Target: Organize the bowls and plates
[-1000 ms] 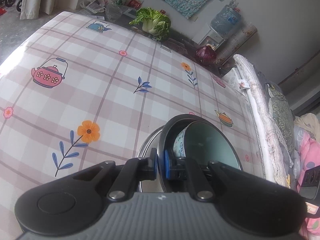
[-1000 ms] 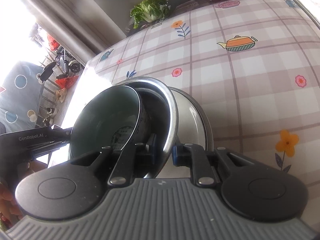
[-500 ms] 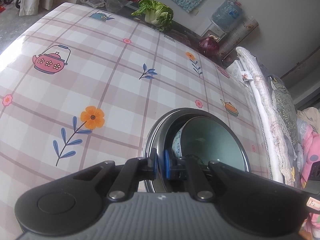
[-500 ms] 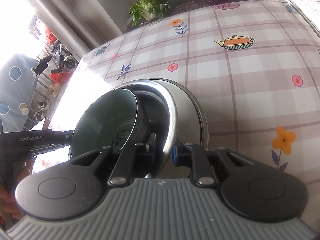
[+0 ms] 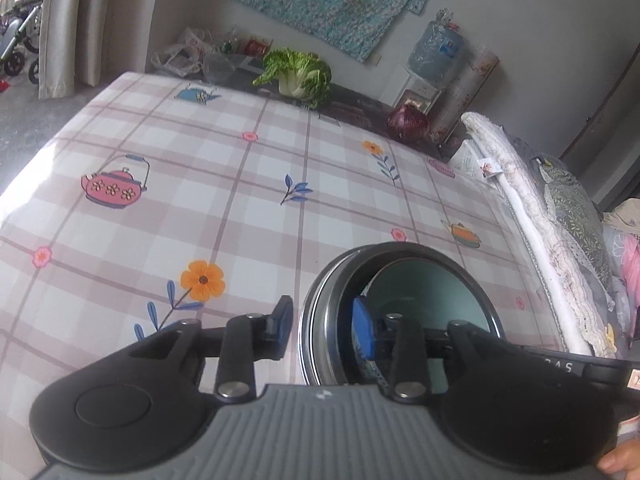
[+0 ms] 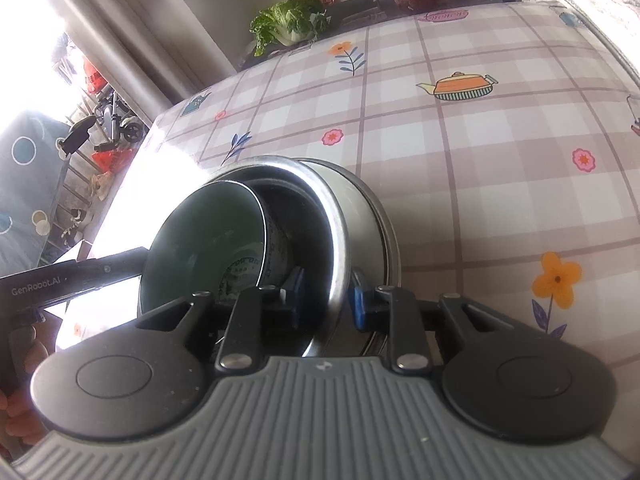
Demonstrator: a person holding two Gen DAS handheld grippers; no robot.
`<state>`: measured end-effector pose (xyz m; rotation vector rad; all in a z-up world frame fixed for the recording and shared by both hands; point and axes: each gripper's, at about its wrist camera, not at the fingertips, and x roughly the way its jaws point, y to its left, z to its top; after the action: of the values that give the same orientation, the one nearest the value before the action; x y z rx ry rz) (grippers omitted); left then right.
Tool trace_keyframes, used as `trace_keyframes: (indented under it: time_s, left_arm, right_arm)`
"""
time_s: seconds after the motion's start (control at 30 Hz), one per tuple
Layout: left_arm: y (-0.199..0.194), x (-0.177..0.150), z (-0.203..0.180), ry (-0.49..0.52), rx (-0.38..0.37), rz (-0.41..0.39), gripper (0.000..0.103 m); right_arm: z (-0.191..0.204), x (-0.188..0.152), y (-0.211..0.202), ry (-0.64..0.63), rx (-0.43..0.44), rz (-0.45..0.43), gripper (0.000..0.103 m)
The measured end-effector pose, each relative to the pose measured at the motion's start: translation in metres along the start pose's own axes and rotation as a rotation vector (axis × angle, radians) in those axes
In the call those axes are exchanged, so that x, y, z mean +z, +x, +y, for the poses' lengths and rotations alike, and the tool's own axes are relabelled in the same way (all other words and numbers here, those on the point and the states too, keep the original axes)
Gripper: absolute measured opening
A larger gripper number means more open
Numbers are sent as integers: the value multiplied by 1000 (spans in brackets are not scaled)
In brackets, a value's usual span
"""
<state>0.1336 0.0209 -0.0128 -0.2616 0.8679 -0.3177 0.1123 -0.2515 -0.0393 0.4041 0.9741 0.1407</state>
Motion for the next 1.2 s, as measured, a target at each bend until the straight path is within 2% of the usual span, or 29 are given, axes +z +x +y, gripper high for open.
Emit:
trace_keyframes:
  time_s: [0.03,0.07,0.13,0.23,0.3,0.37,0.5,0.57,0.67,0.8,0.87,0.93,1.07,1.2]
  left_arm:
    - [-5,0,1,-2,-13,-26,51]
    - [-12,-1,1,-2,-25,-59,55]
    - [-21,-1,-1,15,-28,-104,57]
    - [-34,-6,-4,54,8,-170,63]
    - [-41,-13,-4,82,42,-218,63]
    - [-47,-22,-4,130,103,-281,67]
    - [-54,-48,-2,222,289,-404,70]
    - [-54,-63,0,270,373,-447,75]
    - [-49,-85,4,316,474,-460,80]
    - [-52,-110,4,346,538,-443,80]
    - [-57,-119,2,351,538,-418,80]
    - [-66,-128,0,326,506,-394,82]
    - [-76,-148,-7,315,389,-297,83]
    - [-76,-157,-13,247,249,-139,83]
  right_arm:
    - [0,1,-3,-3,-3,-11,28]
    - [0,1,-8,-7,-6,-24,32]
    - [-1,1,-17,-12,-7,-49,34]
    - [-4,-1,-34,-7,-9,-97,55]
    - [-6,-4,-47,-7,-16,-131,57]
    - [-8,-9,-58,-5,-27,-160,59]
    - [-11,-26,-81,4,-53,-225,66]
    - [-11,-35,-88,4,-66,-243,68]
    - [-10,-50,-94,-6,-91,-270,72]
    - [-9,-66,-97,-16,-127,-292,75]
    - [-8,-72,-99,-32,-142,-291,76]
    - [-7,-77,-103,-69,-163,-288,78]
    - [-9,-84,-118,-114,-209,-297,85]
    - [-1,-100,-124,-157,-243,-281,86]
